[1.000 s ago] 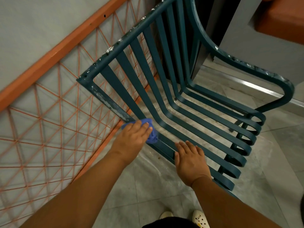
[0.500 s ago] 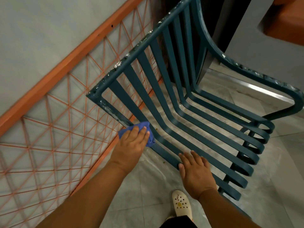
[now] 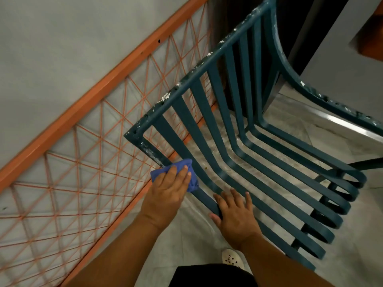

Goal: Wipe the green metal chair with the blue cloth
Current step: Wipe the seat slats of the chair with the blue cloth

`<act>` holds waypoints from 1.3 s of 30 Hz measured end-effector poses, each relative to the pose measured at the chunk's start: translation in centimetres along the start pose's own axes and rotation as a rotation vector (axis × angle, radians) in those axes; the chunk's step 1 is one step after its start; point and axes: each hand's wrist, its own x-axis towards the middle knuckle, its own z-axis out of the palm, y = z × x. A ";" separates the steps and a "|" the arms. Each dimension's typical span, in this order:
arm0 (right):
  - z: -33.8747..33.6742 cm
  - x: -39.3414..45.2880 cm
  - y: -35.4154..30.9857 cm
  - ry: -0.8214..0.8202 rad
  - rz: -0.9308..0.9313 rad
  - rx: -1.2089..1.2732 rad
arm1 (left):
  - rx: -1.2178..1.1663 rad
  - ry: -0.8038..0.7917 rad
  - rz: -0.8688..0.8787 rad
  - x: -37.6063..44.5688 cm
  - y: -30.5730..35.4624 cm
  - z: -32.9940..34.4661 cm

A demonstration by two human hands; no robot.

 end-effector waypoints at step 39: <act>-0.2 0.1 0.1 -0.003 -0.016 0.033 | 0.192 0.156 0.212 1.1 -4.3 -1.8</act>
